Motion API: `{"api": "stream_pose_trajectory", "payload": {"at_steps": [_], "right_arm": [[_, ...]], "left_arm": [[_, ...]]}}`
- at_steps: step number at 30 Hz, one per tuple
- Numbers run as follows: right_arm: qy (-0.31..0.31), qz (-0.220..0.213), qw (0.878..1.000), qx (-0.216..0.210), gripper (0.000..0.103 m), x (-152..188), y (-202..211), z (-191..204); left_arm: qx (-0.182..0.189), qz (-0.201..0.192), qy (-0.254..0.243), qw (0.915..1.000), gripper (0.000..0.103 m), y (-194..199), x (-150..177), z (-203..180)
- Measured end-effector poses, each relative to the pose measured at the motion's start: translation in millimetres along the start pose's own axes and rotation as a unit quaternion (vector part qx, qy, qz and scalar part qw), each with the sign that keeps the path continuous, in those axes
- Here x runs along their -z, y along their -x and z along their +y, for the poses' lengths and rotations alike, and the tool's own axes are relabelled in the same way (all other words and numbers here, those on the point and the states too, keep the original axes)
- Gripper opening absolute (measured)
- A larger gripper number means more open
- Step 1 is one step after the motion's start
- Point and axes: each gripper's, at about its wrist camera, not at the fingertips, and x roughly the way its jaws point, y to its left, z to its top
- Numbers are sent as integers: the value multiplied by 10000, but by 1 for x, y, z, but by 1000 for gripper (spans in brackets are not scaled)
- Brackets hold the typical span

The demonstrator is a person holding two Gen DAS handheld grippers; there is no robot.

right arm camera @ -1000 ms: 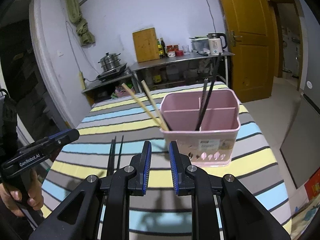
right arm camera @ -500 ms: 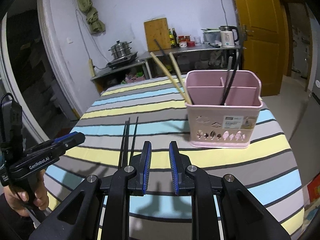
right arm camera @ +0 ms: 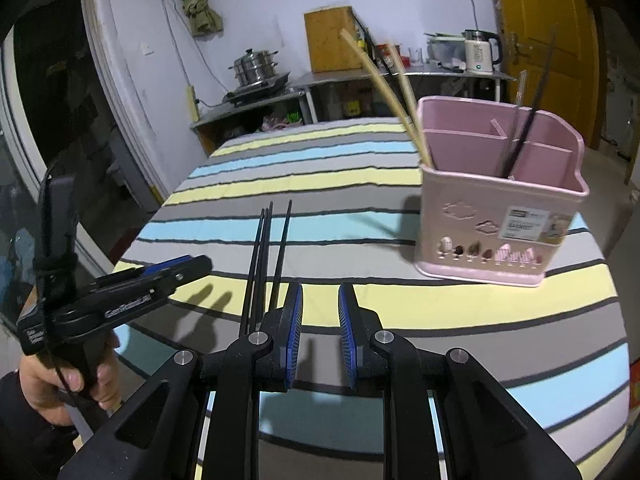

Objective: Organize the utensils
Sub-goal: 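Move both open tools back down to the black chopsticks on the cloth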

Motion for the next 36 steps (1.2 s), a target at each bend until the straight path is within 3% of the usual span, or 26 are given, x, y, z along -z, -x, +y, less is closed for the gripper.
{"api": "stream_pose_trajectory", "payload": {"at_steps": [13, 23, 28, 36], "right_arm": [[-25, 316, 9995, -94, 19, 1, -36, -8], [-84, 341, 9993, -126, 19, 0, -42, -9], [-24, 345, 9993, -156, 19, -2, -43, -4], [150, 396, 9988, -248, 19, -14, -65, 8]], "left_arm": [[-253, 392, 271, 9985, 27, -60, -9, 15], [-775, 295, -125, 9965, 31, -68, -9, -1], [-795, 332, -171, 9961, 30, -66, -8, 2], [-770, 418, -85, 9961, 15, -54, -8, 24]]}}
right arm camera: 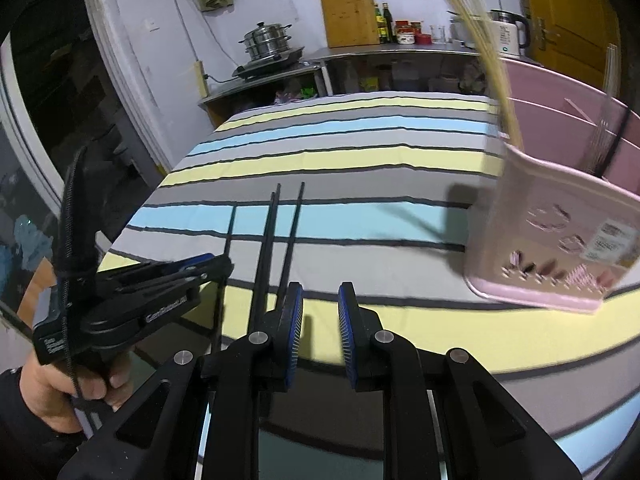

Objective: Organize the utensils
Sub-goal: 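Move both open tools back down to the black chopsticks on the cloth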

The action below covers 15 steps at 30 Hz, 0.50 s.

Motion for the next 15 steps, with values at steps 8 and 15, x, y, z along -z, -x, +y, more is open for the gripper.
{"api": "stream_pose_trajectory", "payload": {"at_steps": [8, 15], "right_arm": [[94, 242, 9995, -153, 19, -21, -48, 11], [130, 396, 9989, -207, 19, -32, -75, 14]], "left_arm": [[206, 103, 89, 9997, 14, 1, -5, 24], [515, 162, 561, 9970, 14, -6, -13, 38]]}}
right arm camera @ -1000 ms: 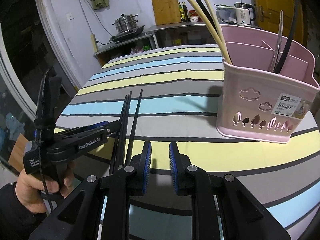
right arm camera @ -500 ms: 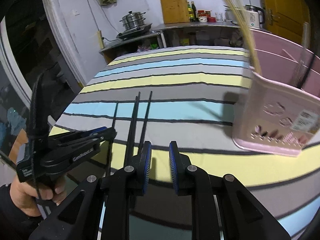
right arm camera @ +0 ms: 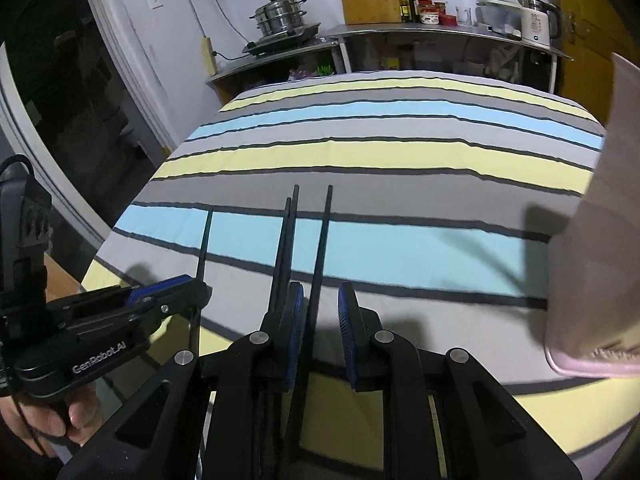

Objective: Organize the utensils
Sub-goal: 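Move both open tools back down to the black chopsticks on the cloth, then close the left tool on a black chopstick while the right tool grasps another black chopstick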

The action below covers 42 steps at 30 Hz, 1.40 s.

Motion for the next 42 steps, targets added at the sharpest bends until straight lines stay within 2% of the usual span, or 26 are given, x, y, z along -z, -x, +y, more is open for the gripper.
{"api": "stream_pose_trajectory", "payload": {"at_steps": [5, 12, 16, 20, 27, 42], "right_arm": [[103, 157, 9998, 77, 19, -5, -15, 4], [306, 178, 9990, 259, 18, -8, -22, 10], [357, 209, 9985, 372, 8, -11, -25, 11], [260, 247, 9989, 310, 7, -13, -22, 7], [223, 37, 9995, 205, 6, -17, -1, 8], [265, -693, 9972, 40, 6, -25, 78, 21]], "left_arm": [[-31, -24, 115, 9999, 14, -6, -5, 1], [-276, -44, -110, 9995, 14, -14, -15, -8], [-411, -46, -283, 9987, 14, -18, -20, -11], [-488, 7, -374, 9981, 11, -21, -25, -13], [-182, -38, -130, 9997, 7, -8, -27, -5], [392, -649, -334, 9966, 5, 83, -34, -28]]}}
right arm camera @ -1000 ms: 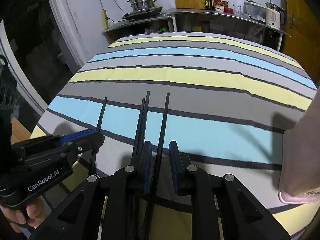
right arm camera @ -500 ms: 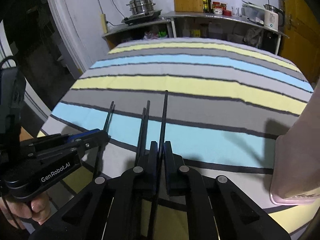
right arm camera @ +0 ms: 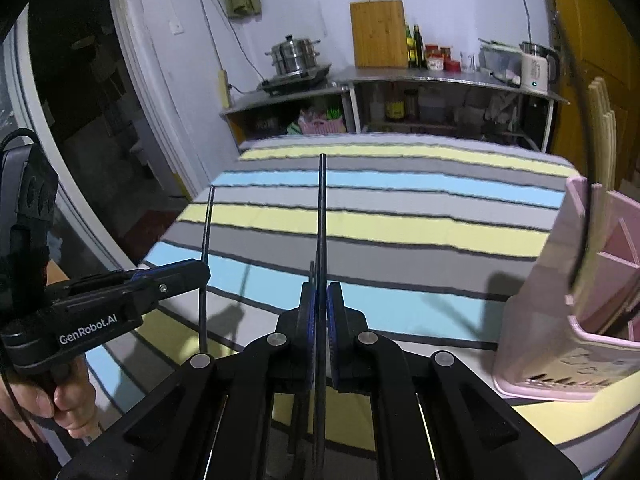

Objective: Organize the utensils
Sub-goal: 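Close the left tool on a black chopstick while the right tool grasps another black chopstick, then lift both black chopsticks upright and carry them over the pink holder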

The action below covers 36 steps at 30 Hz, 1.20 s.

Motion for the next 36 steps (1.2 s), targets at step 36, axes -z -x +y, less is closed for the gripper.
{"api": "stream_pose_trajectory", "payload": {"at_steps": [36], "right_arm": [[-439, -954, 9943, 200, 5, 2, 116, -28]], "left_arm": [[773, -427, -802, 9929, 4, 87, -6, -87]]}}
